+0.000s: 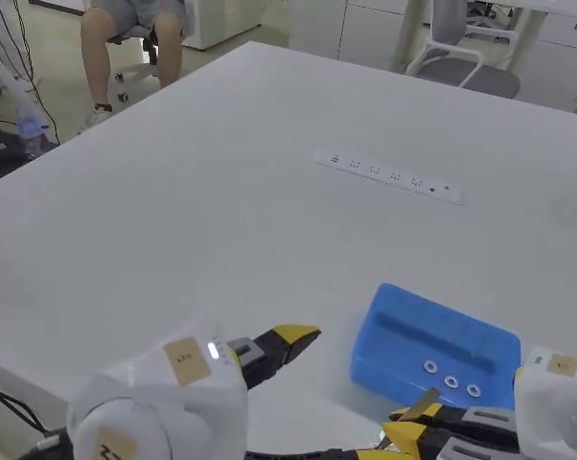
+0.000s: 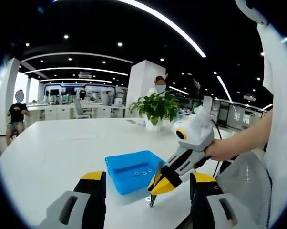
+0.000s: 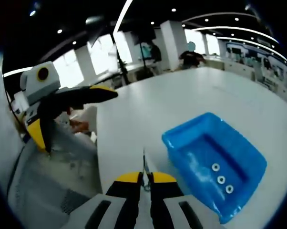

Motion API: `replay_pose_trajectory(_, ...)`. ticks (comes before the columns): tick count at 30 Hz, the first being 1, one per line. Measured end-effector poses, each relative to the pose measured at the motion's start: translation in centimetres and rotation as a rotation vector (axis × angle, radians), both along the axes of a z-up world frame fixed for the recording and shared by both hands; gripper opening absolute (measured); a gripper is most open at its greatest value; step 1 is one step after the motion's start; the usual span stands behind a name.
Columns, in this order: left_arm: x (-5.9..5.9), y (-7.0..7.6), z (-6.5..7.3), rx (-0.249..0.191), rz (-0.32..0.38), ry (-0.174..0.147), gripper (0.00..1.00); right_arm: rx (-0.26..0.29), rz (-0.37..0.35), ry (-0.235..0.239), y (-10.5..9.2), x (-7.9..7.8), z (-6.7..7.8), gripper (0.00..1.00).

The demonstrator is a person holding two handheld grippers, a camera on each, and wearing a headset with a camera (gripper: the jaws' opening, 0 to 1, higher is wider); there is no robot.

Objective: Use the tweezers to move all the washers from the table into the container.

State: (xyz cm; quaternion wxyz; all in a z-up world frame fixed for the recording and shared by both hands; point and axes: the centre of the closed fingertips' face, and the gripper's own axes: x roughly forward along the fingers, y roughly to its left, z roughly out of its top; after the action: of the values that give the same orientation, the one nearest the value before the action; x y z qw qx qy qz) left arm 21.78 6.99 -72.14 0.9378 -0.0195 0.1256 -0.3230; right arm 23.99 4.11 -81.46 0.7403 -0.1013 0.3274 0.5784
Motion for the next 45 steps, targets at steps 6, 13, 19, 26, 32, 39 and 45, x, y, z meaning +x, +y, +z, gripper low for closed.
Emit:
replay_pose_trajectory(6,0.0,0.1,-0.1,0.000,0.001,0.001,0.72,-0.043,0.065,-0.057,0.1,-0.9,0.1,0.04)
replay_pose_trajectory(13,0.1,0.2,-0.1,0.000,0.005,0.003,0.72,-0.063,0.115,-0.094,0.5,-1.6,0.2,0.04)
replay_pose_trajectory(19,0.1,0.2,0.0,-0.001,0.008,0.001,0.71,-0.076,0.150,-0.117,0.6,-2.0,0.2,0.04)
replay_pose_trajectory(26,0.0,0.3,0.0,0.003,0.012,0.000,0.71,-0.098,0.156,-0.140,0.3,-1.8,0.1,0.04)
replay_pose_trajectory(32,0.0,0.3,0.0,0.007,0.012,-0.002,0.71,-0.103,0.155,-0.163,0.3,-1.8,0.3,0.04)
replay_pose_trajectory(39,0.0,0.3,-0.1,0.012,0.015,0.001,0.70,-0.126,0.169,-0.172,0.2,-1.9,0.1,0.04)
replay_pose_trajectory(45,0.1,0.4,-0.1,0.016,0.016,0.002,0.70,-0.148,0.173,-0.195,0.1,-1.4,0.1,0.04)
